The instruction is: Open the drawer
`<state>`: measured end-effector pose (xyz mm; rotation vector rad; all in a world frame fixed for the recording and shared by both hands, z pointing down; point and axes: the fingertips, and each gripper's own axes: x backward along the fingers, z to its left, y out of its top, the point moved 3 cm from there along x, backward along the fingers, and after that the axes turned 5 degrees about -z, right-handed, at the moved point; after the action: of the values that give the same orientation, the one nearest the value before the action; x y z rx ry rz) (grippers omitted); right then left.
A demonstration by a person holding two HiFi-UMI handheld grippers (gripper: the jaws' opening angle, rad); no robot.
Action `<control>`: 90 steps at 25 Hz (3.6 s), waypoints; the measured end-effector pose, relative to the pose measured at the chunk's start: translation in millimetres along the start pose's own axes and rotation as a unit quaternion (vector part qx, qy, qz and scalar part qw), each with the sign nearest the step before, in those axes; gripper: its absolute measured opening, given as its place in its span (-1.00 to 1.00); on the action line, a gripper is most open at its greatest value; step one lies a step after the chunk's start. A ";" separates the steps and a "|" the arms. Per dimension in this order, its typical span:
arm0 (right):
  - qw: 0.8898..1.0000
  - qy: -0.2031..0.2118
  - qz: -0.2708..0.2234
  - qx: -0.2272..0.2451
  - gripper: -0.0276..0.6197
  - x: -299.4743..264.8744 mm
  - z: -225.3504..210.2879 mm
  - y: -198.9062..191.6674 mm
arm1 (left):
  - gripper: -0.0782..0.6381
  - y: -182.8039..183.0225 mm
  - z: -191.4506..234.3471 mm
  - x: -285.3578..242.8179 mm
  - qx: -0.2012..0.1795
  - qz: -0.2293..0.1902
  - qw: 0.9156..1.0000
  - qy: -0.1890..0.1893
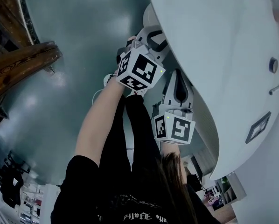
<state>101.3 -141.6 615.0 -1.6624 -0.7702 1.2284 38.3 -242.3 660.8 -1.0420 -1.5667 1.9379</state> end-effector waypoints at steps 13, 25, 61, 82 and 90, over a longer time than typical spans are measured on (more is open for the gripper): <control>1.000 -0.011 -0.001 -0.006 -0.83 9.2 -0.6 9.6 | -0.47 2.1 0.8 3.9 0.006 0.008 1.000 0.000; 1.000 -0.019 0.002 -0.016 -0.83 15.4 4.7 8.5 | -0.47 4.3 0.0 5.2 0.020 0.015 1.000 0.003; 0.998 0.032 0.020 -0.054 -0.83 61.0 88.3 23.3 | -0.46 -27.9 3.2 133.4 0.001 0.124 0.992 -0.020; 0.995 0.072 0.050 -0.041 -0.83 95.6 123.0 23.6 | -0.46 -44.7 2.3 192.2 0.004 0.170 0.985 -0.018; 0.994 0.084 0.061 -0.042 -0.83 110.2 130.5 21.3 | -0.46 -50.4 2.8 213.0 0.004 0.188 0.982 -0.014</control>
<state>11.1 -15.8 539.8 -1.8795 -0.6319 1.1343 -102.2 -74.8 649.6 -1.3945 -1.4552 2.2059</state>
